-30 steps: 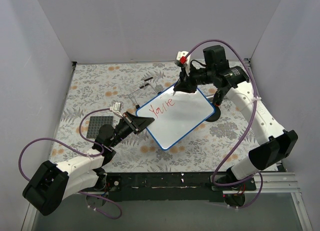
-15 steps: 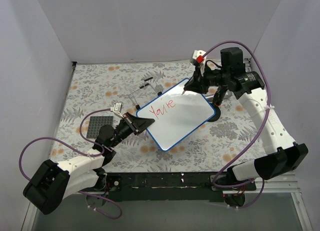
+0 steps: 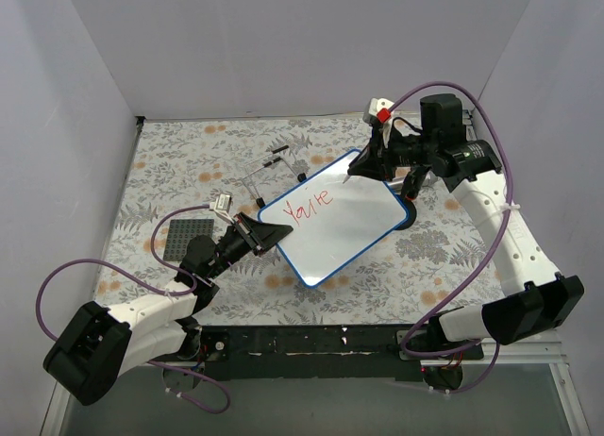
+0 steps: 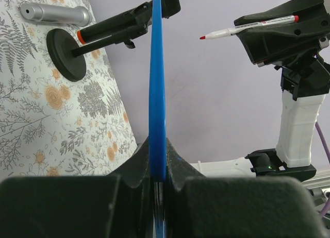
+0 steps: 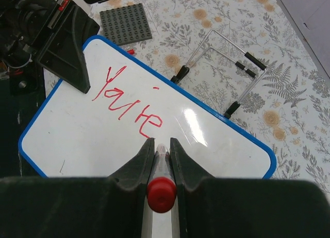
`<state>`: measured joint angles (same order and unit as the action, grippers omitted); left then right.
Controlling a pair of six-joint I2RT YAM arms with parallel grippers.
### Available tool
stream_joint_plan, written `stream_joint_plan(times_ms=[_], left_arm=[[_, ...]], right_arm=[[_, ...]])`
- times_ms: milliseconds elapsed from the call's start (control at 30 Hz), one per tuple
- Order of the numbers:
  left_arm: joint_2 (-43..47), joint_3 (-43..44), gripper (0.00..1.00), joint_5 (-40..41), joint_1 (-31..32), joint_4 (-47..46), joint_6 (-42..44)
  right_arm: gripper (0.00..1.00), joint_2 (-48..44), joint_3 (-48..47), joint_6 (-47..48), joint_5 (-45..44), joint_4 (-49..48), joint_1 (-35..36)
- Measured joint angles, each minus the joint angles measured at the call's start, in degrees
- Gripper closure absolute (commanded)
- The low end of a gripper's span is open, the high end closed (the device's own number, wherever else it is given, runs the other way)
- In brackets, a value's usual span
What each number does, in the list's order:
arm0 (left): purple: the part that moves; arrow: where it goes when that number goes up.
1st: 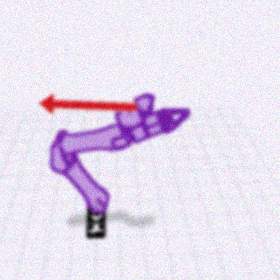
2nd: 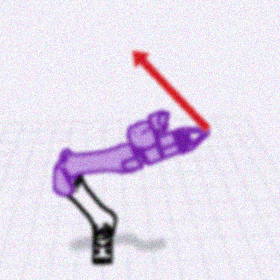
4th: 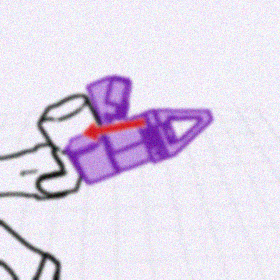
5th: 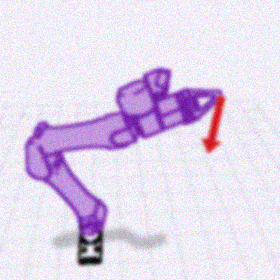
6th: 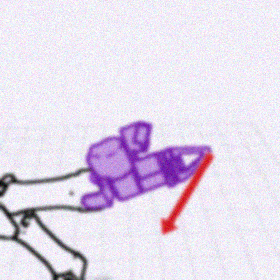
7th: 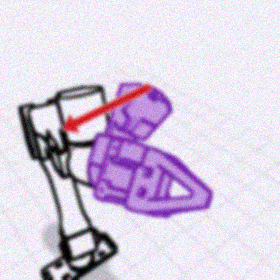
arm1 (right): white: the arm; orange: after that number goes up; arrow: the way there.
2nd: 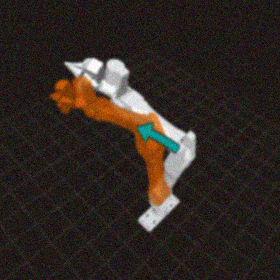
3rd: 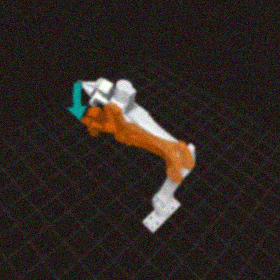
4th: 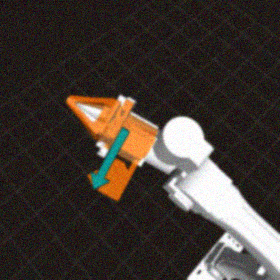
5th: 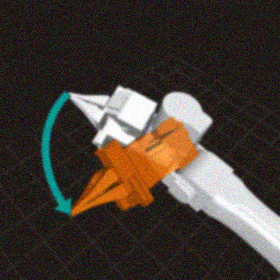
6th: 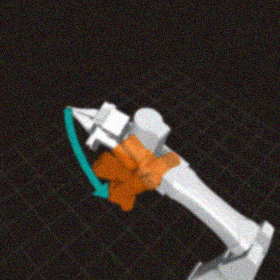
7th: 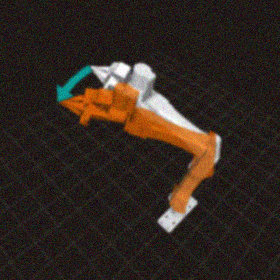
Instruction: Write a sentence on the whiteboard
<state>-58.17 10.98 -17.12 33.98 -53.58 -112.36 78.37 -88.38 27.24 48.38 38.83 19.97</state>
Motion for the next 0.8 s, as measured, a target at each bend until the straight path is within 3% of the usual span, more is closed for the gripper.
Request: stream_joint_plan(times_ms=[800], left_arm=[[0.6,0.0,1.0,-0.7,0.0,-0.1,0.0]], right_arm=[[0.99,-0.3,0.2,1.3,0.2,-0.3,-0.1]])
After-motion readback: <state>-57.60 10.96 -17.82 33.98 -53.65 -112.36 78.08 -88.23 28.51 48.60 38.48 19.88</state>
